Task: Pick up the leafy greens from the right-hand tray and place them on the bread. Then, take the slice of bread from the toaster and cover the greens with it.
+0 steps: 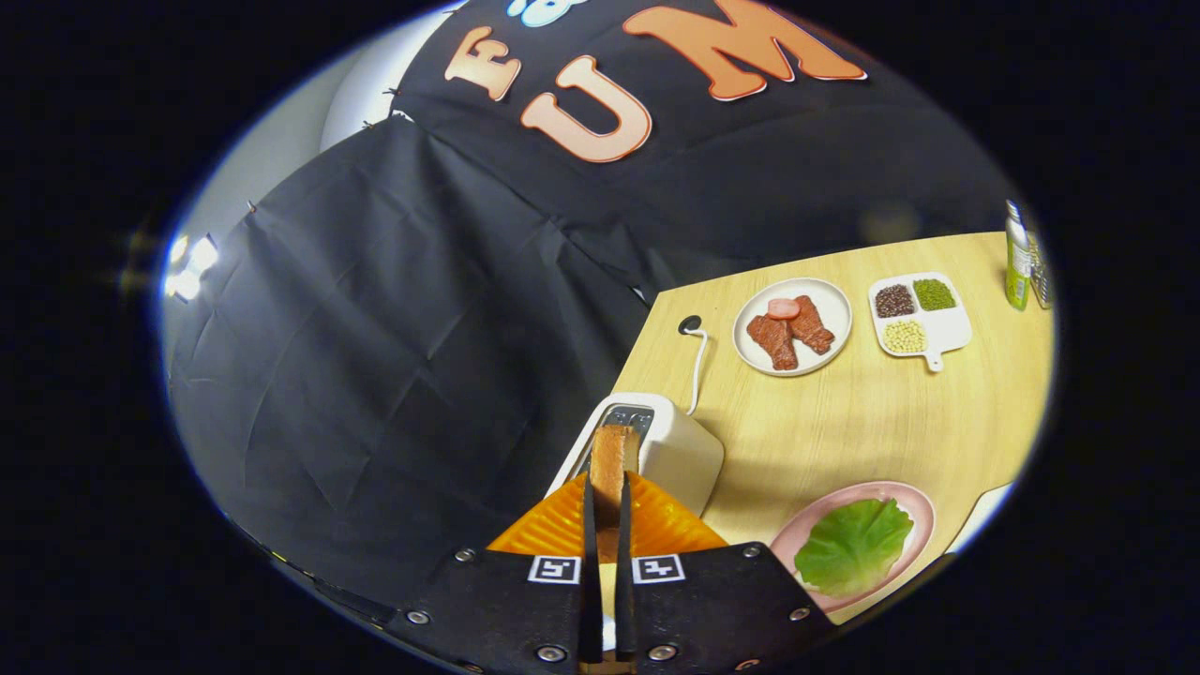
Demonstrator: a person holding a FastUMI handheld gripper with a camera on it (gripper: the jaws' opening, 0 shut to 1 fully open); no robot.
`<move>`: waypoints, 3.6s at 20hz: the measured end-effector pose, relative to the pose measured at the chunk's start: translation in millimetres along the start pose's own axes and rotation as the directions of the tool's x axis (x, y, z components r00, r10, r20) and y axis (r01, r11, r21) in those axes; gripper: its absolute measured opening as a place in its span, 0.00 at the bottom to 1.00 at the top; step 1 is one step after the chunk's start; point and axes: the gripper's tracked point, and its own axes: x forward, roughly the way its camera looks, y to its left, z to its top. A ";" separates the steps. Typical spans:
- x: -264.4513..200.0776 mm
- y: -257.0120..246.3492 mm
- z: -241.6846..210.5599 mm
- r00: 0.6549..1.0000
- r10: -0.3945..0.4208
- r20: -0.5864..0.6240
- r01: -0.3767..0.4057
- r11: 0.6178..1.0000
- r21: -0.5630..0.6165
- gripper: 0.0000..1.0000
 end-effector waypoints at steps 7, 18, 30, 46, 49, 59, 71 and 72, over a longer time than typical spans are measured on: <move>-36.8 -62.0 -19.6 0.999 -0.046 0.028 0.044 0.996 0.078 0.06; -39.4 -175.3 -81.0 0.989 -0.151 -0.011 0.149 0.965 0.216 0.06; -46.0 -239.7 -131.8 0.961 -0.271 -0.054 0.276 0.925 0.261 0.08; -111.2 -240.3 -53.8 0.803 -0.462 0.377 0.504 0.864 -0.015 0.43; -132.1 -232.4 -25.9 0.731 -0.464 0.501 0.559 0.827 -0.050 0.58; -184.0 -174.3 17.1 0.528 -0.328 0.783 0.679 0.717 -0.157 0.91; -203.5 -138.2 19.0 0.404 -0.225 0.887 0.732 0.661 -0.166 0.95; -202.7 -140.2 19.4 0.405 -0.229 0.885 0.731 0.663 -0.163 0.95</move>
